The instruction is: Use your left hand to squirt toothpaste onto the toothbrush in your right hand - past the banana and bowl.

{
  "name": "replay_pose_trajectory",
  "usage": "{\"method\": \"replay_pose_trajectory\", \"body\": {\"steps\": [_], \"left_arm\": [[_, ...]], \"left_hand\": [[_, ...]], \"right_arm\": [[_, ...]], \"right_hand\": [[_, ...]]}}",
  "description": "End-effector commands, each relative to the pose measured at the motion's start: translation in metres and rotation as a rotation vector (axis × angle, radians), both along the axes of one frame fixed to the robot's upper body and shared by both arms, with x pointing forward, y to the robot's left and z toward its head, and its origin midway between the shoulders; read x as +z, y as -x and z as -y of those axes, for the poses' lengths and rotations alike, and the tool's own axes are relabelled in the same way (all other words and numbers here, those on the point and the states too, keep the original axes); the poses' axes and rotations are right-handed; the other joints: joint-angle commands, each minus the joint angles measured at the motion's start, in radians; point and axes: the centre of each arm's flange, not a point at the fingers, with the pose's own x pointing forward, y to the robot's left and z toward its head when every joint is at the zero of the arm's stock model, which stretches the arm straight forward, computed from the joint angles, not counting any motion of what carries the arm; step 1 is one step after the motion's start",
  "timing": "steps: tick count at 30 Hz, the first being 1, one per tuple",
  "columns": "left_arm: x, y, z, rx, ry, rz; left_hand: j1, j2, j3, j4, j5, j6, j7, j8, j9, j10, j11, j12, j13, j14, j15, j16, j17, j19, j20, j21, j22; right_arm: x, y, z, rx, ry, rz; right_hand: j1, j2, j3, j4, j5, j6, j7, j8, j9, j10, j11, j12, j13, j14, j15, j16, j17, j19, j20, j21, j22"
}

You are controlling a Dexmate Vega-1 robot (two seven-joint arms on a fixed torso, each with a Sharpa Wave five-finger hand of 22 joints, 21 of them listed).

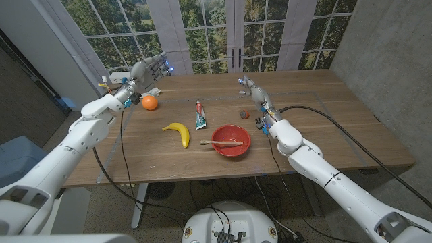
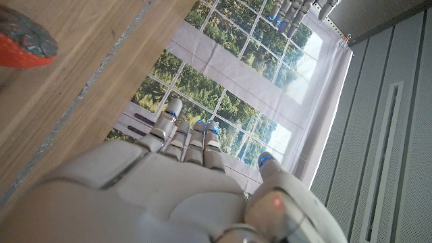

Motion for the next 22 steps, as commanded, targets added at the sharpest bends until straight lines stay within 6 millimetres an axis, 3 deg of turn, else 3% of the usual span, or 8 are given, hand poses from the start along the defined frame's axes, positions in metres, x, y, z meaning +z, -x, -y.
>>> {"method": "replay_pose_trajectory", "body": {"steps": [1, 5, 9, 18, 20, 22], "left_arm": [[-0.012, 0.000, -0.004, 0.007, 0.013, 0.000], [-0.014, 0.000, -0.008, 0.019, 0.030, 0.001], [-0.017, 0.002, -0.012, 0.031, 0.035, 0.001], [-0.031, 0.000, -0.024, 0.063, 0.039, -0.042], [-0.033, 0.000, -0.025, 0.061, 0.051, -0.047], [-0.034, 0.002, -0.025, 0.062, 0.050, -0.043]], "left_hand": [[0.007, 0.064, 0.028, -0.004, -0.004, 0.005, 0.010, 0.008, 0.001, 0.001, 0.018, 0.009, -0.002, -0.003, -0.041, 0.006, 0.000, -0.007, -0.006, -0.011, -0.001], [0.014, 0.060, 0.043, -0.006, -0.009, 0.014, -0.003, 0.010, 0.001, 0.002, -0.001, 0.009, -0.002, -0.005, -0.055, 0.008, 0.002, -0.015, -0.026, -0.023, -0.001], [-0.024, 0.015, 0.016, 0.012, -0.020, 0.015, -0.018, 0.008, 0.001, -0.001, -0.011, 0.008, -0.001, -0.013, -0.068, 0.009, 0.008, -0.018, -0.038, -0.034, 0.000], [-0.032, 0.013, 0.014, 0.012, -0.021, 0.011, -0.017, 0.006, 0.000, -0.007, -0.009, 0.006, -0.001, -0.018, -0.068, 0.007, 0.006, -0.018, -0.038, -0.038, 0.000], [-0.034, 0.013, 0.014, 0.012, -0.021, 0.009, -0.016, 0.005, 0.000, -0.009, -0.010, 0.005, -0.001, -0.020, -0.067, 0.006, 0.006, -0.017, -0.039, -0.039, 0.000], [-0.035, 0.013, 0.014, 0.011, -0.020, 0.006, -0.015, 0.004, 0.000, -0.010, -0.010, 0.005, -0.001, -0.021, -0.067, 0.005, 0.005, -0.017, -0.039, -0.040, 0.000]], "right_arm": [[0.009, -0.005, 0.005, 0.074, -0.107, 0.002], [0.014, -0.006, 0.009, 0.094, -0.137, 0.015], [0.018, -0.007, 0.014, 0.111, -0.173, 0.034], [0.028, -0.013, 0.018, 0.019, -0.186, 0.078], [0.029, -0.013, 0.018, 0.004, -0.206, 0.099], [0.031, -0.011, 0.016, 0.000, -0.212, 0.120]], "right_hand": [[-0.004, 0.009, 0.002, 0.004, 0.011, 0.012, 0.001, 0.008, 0.001, 0.012, 0.001, -0.002, 0.000, 0.010, -0.039, -0.003, -0.004, 0.006, -0.060, -0.005, 0.001], [-0.006, 0.010, 0.003, 0.004, 0.012, 0.014, 0.002, 0.009, 0.001, 0.020, 0.001, -0.003, -0.003, 0.019, -0.037, -0.004, -0.009, 0.012, -0.059, -0.009, 0.001], [-0.011, 0.009, 0.006, 0.004, 0.013, 0.030, 0.009, 0.014, 0.001, 0.037, 0.010, -0.002, -0.008, 0.041, -0.028, -0.004, -0.020, 0.025, -0.052, -0.017, 0.002], [-0.004, 0.002, 0.023, -0.016, 0.010, 0.100, 0.015, 0.031, 0.000, 0.100, 0.020, 0.003, -0.018, 0.079, -0.027, -0.017, -0.054, 0.067, -0.042, -0.038, 0.003], [0.006, 0.000, 0.032, -0.030, 0.008, 0.124, 0.016, 0.035, 0.000, 0.123, 0.019, 0.004, -0.021, 0.092, -0.025, -0.023, -0.068, 0.019, -0.061, -0.072, 0.002], [0.011, -0.002, 0.036, -0.037, 0.006, 0.133, 0.021, 0.035, 0.000, 0.131, 0.017, 0.003, -0.022, 0.098, -0.022, -0.027, -0.076, 0.006, -0.062, -0.084, 0.002]]}}
